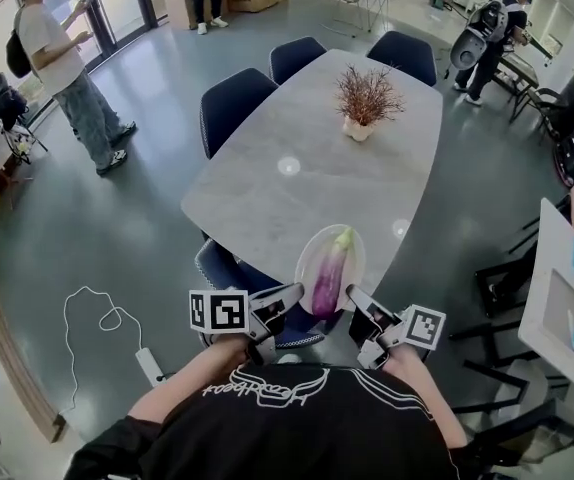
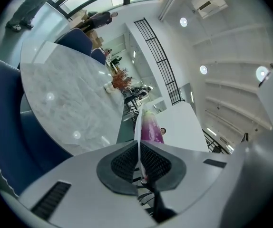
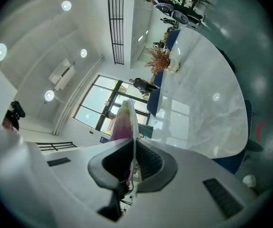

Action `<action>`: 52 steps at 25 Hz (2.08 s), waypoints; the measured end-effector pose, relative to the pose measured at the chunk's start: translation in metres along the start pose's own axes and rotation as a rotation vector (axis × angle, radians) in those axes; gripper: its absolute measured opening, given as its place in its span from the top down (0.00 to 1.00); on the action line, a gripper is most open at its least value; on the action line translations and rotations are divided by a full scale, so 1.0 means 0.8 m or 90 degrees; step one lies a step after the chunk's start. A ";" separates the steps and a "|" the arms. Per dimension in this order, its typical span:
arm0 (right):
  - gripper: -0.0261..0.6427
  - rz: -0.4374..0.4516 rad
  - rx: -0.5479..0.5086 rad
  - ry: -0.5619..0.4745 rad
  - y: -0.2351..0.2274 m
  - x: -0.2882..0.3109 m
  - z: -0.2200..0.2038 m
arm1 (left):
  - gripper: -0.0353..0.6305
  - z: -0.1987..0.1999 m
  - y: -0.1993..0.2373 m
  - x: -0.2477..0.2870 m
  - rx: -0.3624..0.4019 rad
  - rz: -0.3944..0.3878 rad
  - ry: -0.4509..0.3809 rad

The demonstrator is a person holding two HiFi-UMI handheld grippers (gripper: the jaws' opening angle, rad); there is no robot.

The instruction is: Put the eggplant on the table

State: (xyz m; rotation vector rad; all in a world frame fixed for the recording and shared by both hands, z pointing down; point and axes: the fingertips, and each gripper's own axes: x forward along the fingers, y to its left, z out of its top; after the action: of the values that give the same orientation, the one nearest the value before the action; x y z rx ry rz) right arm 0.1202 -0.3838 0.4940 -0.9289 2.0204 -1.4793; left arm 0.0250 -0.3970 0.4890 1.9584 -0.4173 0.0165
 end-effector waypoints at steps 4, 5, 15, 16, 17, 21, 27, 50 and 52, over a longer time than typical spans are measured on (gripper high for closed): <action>0.93 -0.010 0.002 -0.018 -0.011 0.012 0.016 | 0.91 0.018 0.012 0.015 0.005 -0.001 0.013; 0.93 -0.014 0.000 -0.020 -0.015 0.013 0.019 | 0.91 0.020 0.016 0.018 0.006 -0.001 0.016; 0.93 -0.053 -0.054 -0.038 -0.029 0.031 0.041 | 0.91 0.040 0.038 0.038 0.017 0.012 0.026; 0.93 -0.064 -0.065 -0.040 -0.031 0.034 0.043 | 0.91 0.044 0.039 0.040 0.023 0.012 0.026; 0.93 -0.075 -0.074 -0.042 -0.034 0.036 0.047 | 0.91 0.049 0.041 0.042 0.029 0.011 0.026; 0.93 -0.082 -0.085 -0.060 -0.041 0.041 0.067 | 0.91 0.063 0.045 0.061 0.039 0.007 0.028; 0.93 -0.088 -0.087 -0.066 -0.060 0.056 0.095 | 0.91 0.082 0.061 0.086 0.057 0.023 0.030; 0.93 -0.265 -0.057 0.001 -0.205 0.111 0.127 | 0.91 0.107 0.200 0.150 -0.028 0.119 0.062; 0.93 -0.279 -0.045 0.009 -0.222 0.113 0.126 | 0.91 0.101 0.213 0.155 -0.036 0.135 0.072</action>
State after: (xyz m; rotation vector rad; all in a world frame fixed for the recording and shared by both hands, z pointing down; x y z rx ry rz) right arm 0.1753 -0.5489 0.6333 -1.4664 1.9709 -1.6403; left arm 0.0768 -0.5648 0.6312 1.8404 -0.5431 0.2475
